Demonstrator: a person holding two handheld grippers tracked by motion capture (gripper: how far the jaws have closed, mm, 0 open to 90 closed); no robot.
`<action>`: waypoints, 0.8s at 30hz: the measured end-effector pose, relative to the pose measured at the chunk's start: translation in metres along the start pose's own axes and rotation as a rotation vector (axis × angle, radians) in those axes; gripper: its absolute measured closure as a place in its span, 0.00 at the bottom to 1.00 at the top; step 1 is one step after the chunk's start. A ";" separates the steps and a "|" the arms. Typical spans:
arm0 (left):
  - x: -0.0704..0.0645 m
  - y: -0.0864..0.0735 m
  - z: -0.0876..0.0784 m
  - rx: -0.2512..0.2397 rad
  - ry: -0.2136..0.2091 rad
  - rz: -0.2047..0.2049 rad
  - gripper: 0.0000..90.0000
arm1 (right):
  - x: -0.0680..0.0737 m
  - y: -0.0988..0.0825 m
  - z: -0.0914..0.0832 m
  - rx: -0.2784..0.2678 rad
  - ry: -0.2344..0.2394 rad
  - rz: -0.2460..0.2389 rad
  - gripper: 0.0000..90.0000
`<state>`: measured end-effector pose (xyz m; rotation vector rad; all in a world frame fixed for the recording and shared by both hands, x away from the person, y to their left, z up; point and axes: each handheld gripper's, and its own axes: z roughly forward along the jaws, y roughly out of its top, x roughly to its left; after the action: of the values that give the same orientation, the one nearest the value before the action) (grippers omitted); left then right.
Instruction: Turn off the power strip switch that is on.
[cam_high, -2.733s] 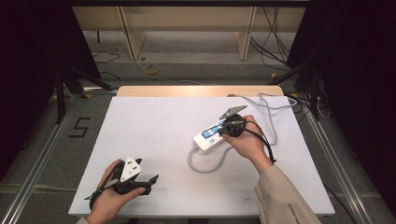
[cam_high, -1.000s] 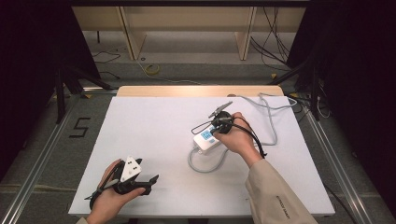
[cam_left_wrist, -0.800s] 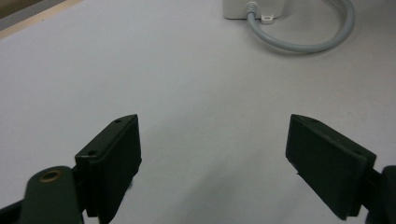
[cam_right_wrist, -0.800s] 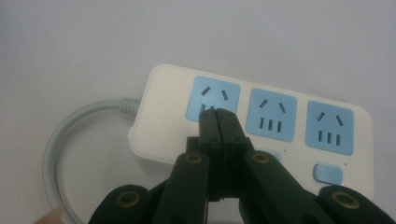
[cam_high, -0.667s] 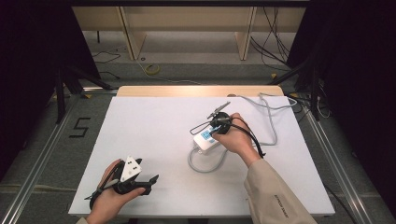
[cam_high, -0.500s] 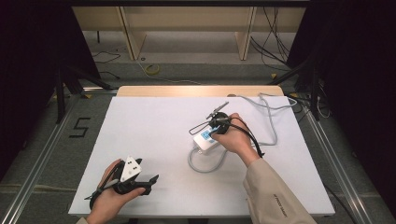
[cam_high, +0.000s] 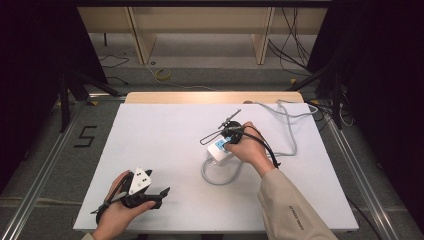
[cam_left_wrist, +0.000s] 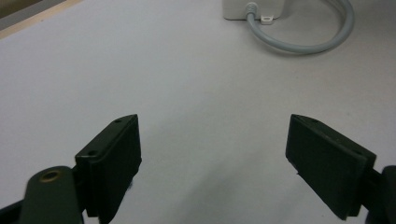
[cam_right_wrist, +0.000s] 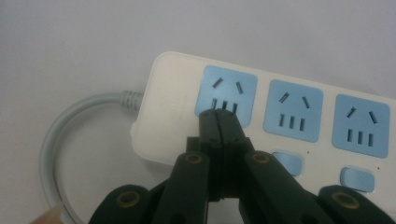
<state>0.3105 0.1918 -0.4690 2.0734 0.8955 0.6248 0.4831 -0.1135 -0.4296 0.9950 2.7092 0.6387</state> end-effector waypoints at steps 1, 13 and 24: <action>0.000 0.000 0.000 -0.001 0.000 0.002 0.20 | 0.000 0.000 0.001 0.001 0.000 0.000 1.00; 0.000 0.000 0.000 0.000 0.000 0.002 0.20 | 0.000 0.002 0.004 0.022 -0.003 0.003 1.00; 0.000 0.000 0.000 -0.001 0.000 0.002 0.20 | -0.001 0.002 0.007 0.040 -0.005 0.006 1.00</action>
<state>0.3104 0.1917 -0.4689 2.0735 0.8933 0.6258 0.4869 -0.1105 -0.4352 1.0126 2.7263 0.5840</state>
